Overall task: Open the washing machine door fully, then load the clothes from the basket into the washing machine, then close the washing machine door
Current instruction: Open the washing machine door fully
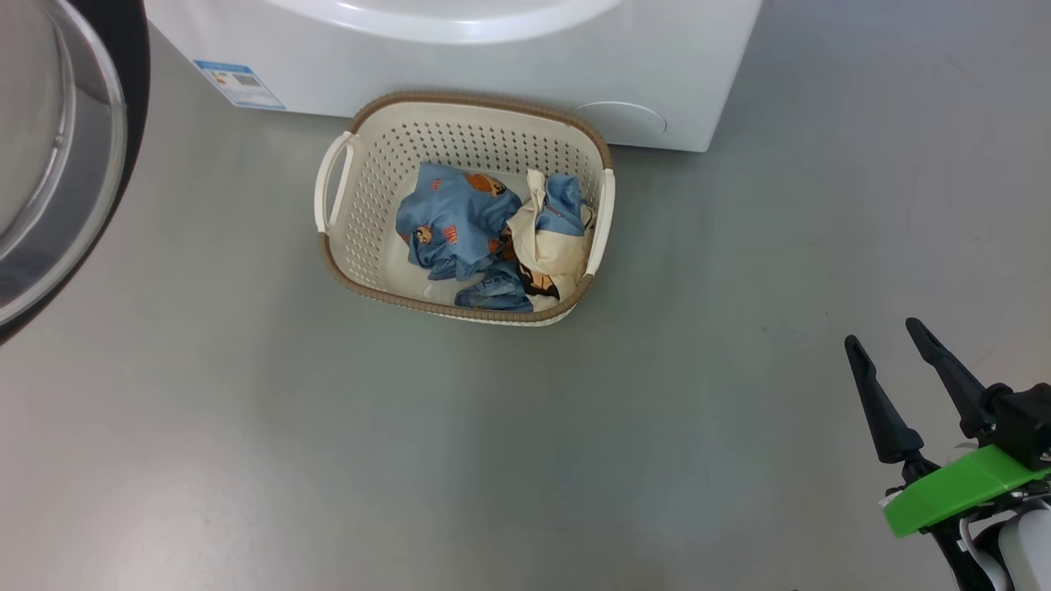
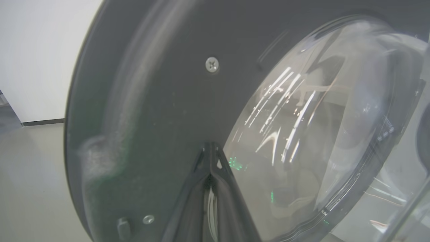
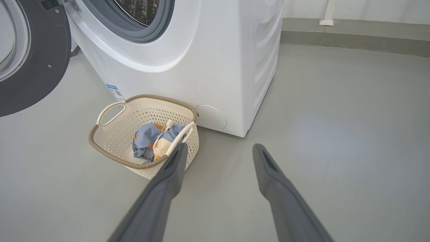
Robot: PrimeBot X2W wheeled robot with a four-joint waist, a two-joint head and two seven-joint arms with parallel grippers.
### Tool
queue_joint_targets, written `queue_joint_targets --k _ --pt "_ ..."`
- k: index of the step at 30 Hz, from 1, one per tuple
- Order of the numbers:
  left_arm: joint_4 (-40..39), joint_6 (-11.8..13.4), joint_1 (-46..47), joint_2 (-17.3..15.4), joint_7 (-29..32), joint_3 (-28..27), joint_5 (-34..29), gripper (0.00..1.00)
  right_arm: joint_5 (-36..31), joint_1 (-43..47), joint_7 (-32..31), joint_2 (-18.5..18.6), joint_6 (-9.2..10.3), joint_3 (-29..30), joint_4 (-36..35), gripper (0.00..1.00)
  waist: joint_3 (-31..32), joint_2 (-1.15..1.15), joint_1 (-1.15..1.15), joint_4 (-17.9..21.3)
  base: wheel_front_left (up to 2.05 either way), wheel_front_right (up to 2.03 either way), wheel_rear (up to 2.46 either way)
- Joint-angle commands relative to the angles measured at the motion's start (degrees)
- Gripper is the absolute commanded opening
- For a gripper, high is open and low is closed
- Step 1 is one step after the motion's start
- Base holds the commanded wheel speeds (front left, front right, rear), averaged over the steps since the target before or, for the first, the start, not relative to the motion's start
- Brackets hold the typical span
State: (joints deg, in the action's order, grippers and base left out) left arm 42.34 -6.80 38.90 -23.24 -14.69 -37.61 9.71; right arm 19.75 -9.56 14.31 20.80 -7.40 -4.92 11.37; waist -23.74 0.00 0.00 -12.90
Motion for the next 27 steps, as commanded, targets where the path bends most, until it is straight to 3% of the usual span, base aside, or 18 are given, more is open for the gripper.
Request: queue_joint_targets --k 1,15,20,27 --pt "-0.7 0.7 0.9 -5.6 -0.3 -1.5 -1.4 0.0 -0.8 -0.3 0.7 0.9 -0.09 -1.1 -1.5 1.0 -0.4 0.0 0.0 0.0 0.0 0.0 0.0" --pt "5.5 2.1 5.0 -8.1 -0.3 -2.1 -4.0 0.0 -0.8 -1.2 0.7 1.4 -0.09 -1.6 -1.7 1.0 -1.7 0.0 0.0 0.0 0.0 0.0 0.0" --pt "6.7 1.4 5.7 -8.5 -0.3 -1.6 -4.2 0.0 -0.9 -1.3 0.7 1.3 -0.09 -1.7 -1.7 1.0 -1.5 0.0 0.0 0.0 0.0 0.0 0.0" --pt "4.0 0.7 3.9 -6.9 -0.3 -1.8 -4.3 0.0 -0.9 -0.8 0.7 0.4 -0.09 -1.4 -1.3 1.0 0.6 0.0 0.0 0.1 0.0 0.0 0.0"
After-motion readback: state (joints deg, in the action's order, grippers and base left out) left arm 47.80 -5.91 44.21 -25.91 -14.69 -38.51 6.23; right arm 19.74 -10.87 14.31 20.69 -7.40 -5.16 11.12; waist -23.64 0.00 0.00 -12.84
